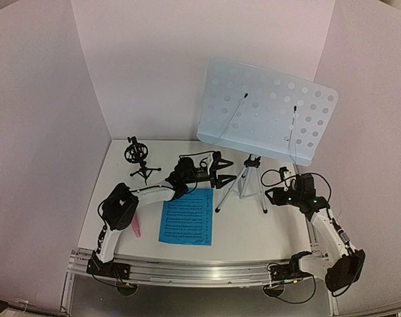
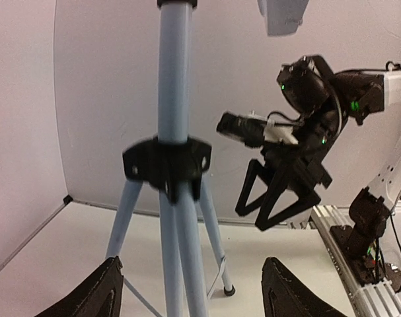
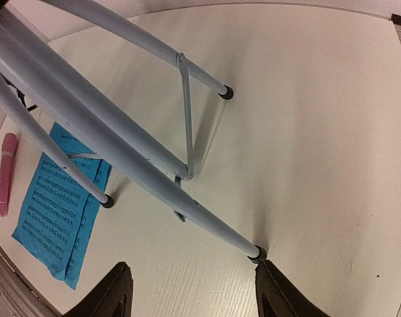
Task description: Set up the instrument practice props
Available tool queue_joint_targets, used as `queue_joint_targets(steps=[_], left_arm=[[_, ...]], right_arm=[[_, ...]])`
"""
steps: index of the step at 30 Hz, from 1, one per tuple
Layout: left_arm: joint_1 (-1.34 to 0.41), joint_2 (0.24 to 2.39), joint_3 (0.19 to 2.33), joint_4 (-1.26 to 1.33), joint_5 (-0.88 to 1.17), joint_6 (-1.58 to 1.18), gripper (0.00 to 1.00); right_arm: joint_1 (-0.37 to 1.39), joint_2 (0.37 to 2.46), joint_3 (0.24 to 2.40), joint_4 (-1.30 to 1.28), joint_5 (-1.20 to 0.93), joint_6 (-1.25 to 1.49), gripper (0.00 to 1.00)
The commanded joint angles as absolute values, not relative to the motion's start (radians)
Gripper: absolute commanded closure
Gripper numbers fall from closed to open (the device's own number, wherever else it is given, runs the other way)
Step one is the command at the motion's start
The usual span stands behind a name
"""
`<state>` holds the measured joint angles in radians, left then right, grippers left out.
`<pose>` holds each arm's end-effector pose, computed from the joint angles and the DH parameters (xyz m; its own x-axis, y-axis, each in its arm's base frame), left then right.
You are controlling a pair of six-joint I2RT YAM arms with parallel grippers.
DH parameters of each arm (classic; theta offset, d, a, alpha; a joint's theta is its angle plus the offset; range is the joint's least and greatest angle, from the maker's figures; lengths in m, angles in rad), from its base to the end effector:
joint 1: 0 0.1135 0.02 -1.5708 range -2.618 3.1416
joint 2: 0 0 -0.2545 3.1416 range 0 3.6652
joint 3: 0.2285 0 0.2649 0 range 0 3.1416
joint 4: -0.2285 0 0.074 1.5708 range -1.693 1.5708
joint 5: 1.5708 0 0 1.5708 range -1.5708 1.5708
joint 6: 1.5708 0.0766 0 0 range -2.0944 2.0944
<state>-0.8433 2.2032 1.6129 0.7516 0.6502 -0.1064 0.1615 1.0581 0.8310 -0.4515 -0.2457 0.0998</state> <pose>0.3320 -0.4426 0.2467 0.0009 -0.1281 -0.9918 0.9975 0.0699 -0.0082 0.2689 0.0627 0.2426 -0.6506 -0.0081 -0.7594 -0.2794 0.9323 0.2295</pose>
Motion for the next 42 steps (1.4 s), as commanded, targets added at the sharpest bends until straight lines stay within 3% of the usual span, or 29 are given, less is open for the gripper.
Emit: queue_joint_targets(steps=[1,9,13,20,25,36,42], left_arm=[[-0.845,2.161,1.774,0.720,0.631,-0.202,0.28],[-0.882,2.304,2.038,0.688,0.580,-0.260,0.30],[-0.888,2.363,2.129,0.668,0.574,-0.271,0.31],[-0.888,2.349,2.000,0.745,0.544,-0.228,0.32],[-0.890,2.384,2.046,0.715,0.568,-0.217,0.39],[-0.896,2.255,1.726,0.719,0.596,-0.175,0.35],[-0.909,2.266,1.714,0.693,0.577,-0.164,0.48]], right_arm=[[0.107,1.025,0.840,-0.454,-0.370,0.242,0.35],[-0.087,1.199,0.962,-0.422,-0.660,0.430,0.34],[-0.092,1.255,1.045,-0.426,-0.654,0.432,0.38],[-0.092,1.228,1.052,-0.429,-0.569,0.369,0.41],[-0.091,1.196,1.041,-0.434,-0.612,0.308,0.42],[-0.088,1.078,0.826,-0.260,-0.672,0.121,0.41],[-0.024,1.088,0.723,-0.023,-0.628,0.046,0.41]])
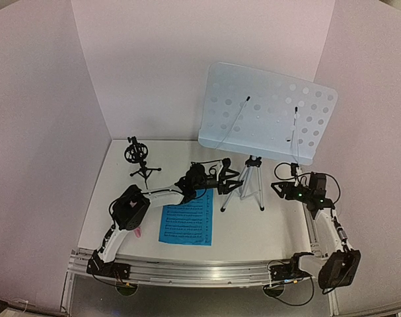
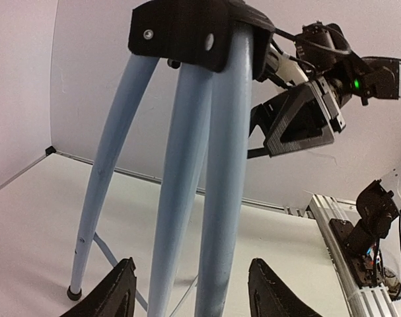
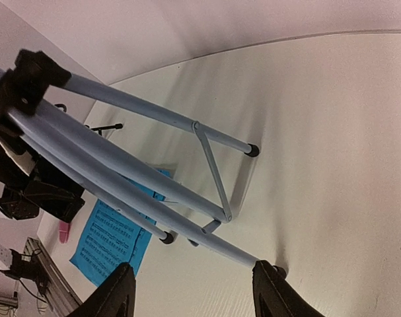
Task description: Set up the instrument practice props
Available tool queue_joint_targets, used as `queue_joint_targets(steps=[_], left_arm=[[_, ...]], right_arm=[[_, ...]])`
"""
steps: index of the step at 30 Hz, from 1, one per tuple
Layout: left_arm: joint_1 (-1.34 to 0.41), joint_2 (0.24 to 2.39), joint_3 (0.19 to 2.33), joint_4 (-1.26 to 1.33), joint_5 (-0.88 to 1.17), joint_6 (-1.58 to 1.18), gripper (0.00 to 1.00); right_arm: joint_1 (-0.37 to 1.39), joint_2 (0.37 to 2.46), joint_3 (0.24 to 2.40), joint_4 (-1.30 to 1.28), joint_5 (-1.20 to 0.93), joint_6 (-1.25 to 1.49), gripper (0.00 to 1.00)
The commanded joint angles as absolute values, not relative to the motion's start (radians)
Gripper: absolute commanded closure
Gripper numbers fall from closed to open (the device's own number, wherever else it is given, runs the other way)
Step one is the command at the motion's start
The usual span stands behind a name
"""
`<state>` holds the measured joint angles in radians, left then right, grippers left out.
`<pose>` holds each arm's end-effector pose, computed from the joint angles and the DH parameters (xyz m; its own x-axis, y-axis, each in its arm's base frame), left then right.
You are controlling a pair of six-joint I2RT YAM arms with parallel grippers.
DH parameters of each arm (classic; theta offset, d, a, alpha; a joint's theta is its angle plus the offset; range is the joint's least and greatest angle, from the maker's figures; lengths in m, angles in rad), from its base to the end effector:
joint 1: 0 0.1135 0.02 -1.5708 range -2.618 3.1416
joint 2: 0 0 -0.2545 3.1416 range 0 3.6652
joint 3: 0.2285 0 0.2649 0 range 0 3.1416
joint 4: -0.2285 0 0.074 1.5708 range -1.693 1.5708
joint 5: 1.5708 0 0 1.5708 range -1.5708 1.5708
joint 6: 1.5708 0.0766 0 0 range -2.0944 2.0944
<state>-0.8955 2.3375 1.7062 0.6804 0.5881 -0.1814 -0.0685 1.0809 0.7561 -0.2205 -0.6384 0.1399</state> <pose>0.3280 -0.4776 0.1997 -0.1495 -0.0535 -0.9873 0.9850 0.0792 -0.1534 0.2823 0.0264 0.2423 -0.5756 0.1517 -0.8035 -0.3767 0.8229 0.4253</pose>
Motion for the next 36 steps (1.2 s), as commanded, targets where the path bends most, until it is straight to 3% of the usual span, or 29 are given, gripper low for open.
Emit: queue_joint_targets(steps=[1,13,18,22,28,36], left_arm=[[-0.913,2.270,1.716,0.689,0.577,-0.162,0.51],[-0.917,2.267,1.702,0.672,0.559,-0.160,0.86],[-0.921,2.266,1.701,0.669,0.545,-0.165,1.00],[-0.921,2.260,1.690,0.657,0.554,-0.180,1.00],[-0.920,2.233,1.663,0.635,0.594,-0.224,1.00],[-0.919,2.189,1.605,0.619,0.646,-0.223,1.00]], right_arm=[[-0.016,1.098,0.720,-0.001,-0.622,0.027,0.41],[0.128,1.280,0.752,0.158,-0.556,-0.086,0.41],[0.142,1.344,0.771,0.183,-0.558,-0.101,0.51],[0.144,1.365,0.751,0.184,-0.524,-0.142,0.64],[0.144,1.302,0.743,0.127,-0.431,-0.224,0.97],[0.144,1.105,0.732,-0.213,-0.326,-0.338,1.00]])
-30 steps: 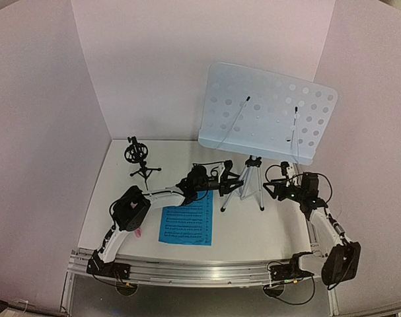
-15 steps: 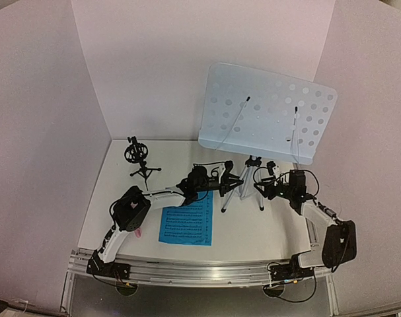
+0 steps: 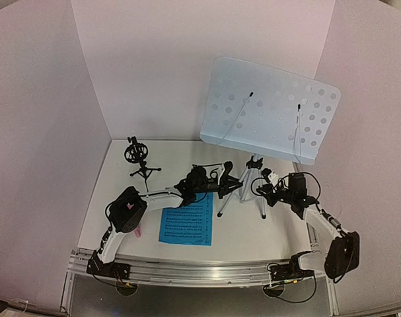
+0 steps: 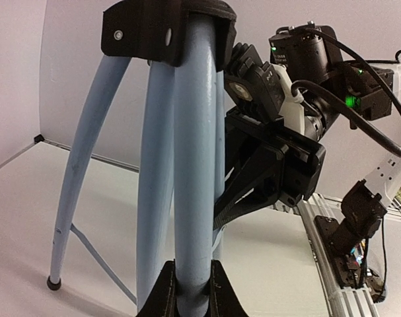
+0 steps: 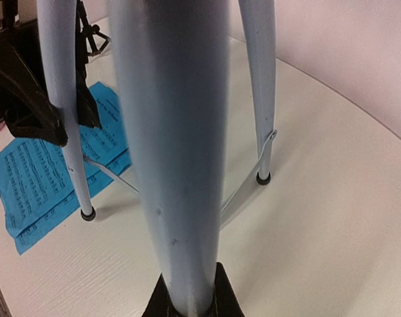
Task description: Set up the instrument practice props
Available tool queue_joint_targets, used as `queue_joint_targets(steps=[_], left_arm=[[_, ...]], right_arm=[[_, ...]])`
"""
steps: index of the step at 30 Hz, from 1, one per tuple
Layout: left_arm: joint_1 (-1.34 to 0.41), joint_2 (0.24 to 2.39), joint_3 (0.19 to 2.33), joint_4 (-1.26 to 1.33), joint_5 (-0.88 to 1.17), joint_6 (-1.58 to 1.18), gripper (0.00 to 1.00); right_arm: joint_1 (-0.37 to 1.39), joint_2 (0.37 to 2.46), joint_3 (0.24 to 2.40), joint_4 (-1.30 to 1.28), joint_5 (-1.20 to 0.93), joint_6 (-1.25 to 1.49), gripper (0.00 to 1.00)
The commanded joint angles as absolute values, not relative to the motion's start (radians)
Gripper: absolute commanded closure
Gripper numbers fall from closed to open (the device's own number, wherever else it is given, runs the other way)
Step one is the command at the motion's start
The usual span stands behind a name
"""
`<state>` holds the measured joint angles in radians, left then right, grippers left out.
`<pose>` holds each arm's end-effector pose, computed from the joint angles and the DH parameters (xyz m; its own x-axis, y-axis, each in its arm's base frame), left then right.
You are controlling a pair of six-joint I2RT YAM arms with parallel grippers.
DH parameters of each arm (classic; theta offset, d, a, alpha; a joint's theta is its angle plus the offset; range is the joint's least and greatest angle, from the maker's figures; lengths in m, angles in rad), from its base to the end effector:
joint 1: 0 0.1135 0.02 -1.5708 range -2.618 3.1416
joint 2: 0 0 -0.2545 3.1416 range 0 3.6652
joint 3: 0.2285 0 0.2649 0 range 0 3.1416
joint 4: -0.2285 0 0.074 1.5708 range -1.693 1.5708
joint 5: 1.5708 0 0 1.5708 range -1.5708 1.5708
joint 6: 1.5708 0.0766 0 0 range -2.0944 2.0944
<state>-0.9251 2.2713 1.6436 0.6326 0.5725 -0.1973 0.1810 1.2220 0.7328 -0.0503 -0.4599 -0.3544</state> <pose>0.3078 -0.4774 0.2058 -0.1926 -0.0182 -0.9811 0.9785 0.0709 -0.1934 0.3001 0.0895 0.2111 -0.2879 -0.3688 -0.8838 -0.6779 0.7303 -0.0839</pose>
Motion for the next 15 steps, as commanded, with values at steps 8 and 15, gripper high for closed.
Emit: queue_joint_targets(steps=[8,15], left_arm=[[-0.920,2.209,1.576,0.616,0.688,-0.165,1.00],[-0.920,2.220,1.559,0.602,0.679,-0.140,1.00]], right_arm=[[0.144,1.043,0.685,-0.285,-0.244,-0.393,1.00],[0.140,1.080,0.684,-0.284,-0.241,-0.386,1.00]])
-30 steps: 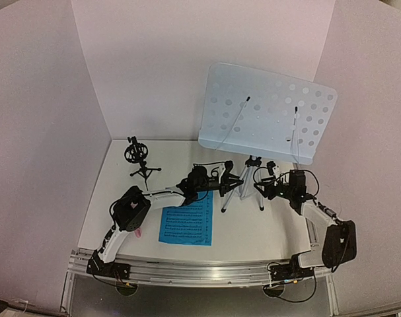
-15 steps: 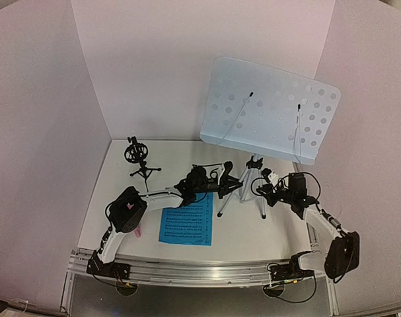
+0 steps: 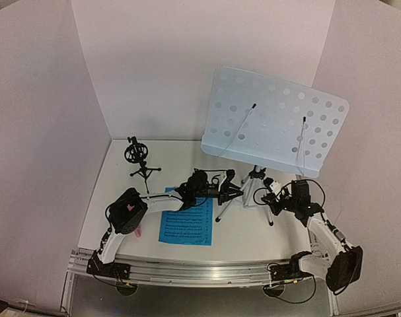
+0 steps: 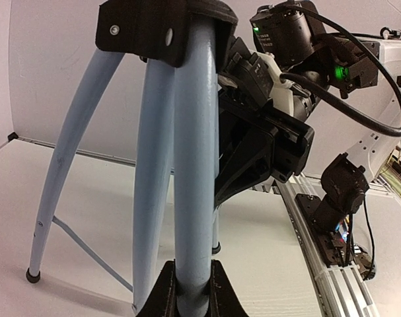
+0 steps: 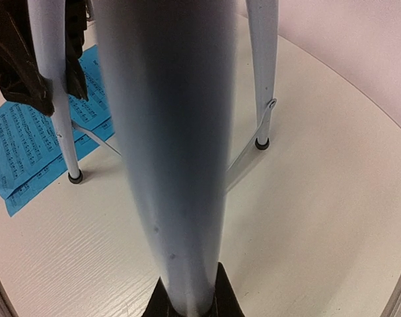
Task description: Set up the instrument practice props
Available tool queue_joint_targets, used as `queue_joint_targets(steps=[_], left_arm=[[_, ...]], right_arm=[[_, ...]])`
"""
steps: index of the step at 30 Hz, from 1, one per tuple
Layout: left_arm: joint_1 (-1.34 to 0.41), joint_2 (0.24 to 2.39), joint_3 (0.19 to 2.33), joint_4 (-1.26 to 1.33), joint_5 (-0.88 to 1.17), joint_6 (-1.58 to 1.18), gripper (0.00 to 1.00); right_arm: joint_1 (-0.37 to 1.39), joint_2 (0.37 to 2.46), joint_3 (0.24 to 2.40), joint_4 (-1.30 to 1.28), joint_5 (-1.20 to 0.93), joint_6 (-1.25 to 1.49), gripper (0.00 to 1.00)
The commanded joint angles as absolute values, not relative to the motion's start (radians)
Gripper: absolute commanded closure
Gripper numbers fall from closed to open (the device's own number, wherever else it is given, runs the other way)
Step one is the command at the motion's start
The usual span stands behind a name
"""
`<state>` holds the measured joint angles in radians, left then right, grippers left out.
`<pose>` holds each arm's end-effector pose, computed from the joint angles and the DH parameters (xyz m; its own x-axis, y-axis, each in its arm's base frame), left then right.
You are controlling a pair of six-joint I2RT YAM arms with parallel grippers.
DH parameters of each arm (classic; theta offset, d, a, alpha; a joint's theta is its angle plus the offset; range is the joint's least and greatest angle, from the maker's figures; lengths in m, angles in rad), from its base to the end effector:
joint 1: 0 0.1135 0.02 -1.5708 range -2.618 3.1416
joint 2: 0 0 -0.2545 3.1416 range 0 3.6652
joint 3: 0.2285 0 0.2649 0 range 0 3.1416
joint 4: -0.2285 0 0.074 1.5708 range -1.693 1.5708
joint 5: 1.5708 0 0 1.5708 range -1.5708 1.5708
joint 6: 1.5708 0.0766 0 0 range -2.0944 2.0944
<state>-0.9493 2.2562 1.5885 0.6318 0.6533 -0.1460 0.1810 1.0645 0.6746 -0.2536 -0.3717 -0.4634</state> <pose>0.2856 -0.4788 0.1930 -0.1661 0.0334 -0.9855 0.9856 -0.0269 -0.1670 0.2648 0.0767 0.2063 -0.3252 -0.4829 -0.8130 -0.6695 0.7248 -0.1627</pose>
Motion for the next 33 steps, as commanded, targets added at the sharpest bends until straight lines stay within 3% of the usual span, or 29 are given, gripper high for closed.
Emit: queue_joint_targets(steps=[1,13,16,19,21,28,33], left_arm=[[-0.920,2.221,1.556,0.603,0.678,-0.137,1.00],[-0.922,2.215,1.504,0.608,0.667,-0.075,1.00],[-0.926,2.243,1.534,0.619,0.660,-0.075,1.00],[-0.934,2.270,1.560,0.647,0.649,-0.085,1.00],[-0.938,2.277,1.563,0.667,0.646,-0.092,1.00],[-0.941,2.286,1.568,0.683,0.657,-0.096,1.00],[-0.941,2.290,1.572,0.693,0.671,-0.100,1.00]], right_arm=[[0.137,1.074,0.680,-0.284,-0.236,-0.387,1.00],[0.077,1.011,0.635,-0.321,-0.244,-0.411,1.00],[0.078,1.022,0.660,-0.320,-0.225,-0.376,0.84],[0.077,1.002,0.679,-0.321,-0.222,-0.360,0.56],[0.076,0.984,0.689,-0.322,-0.246,-0.347,0.45],[0.054,0.940,0.750,-0.371,-0.319,-0.286,0.37],[-0.103,0.957,0.830,-0.452,-0.556,-0.222,0.32]])
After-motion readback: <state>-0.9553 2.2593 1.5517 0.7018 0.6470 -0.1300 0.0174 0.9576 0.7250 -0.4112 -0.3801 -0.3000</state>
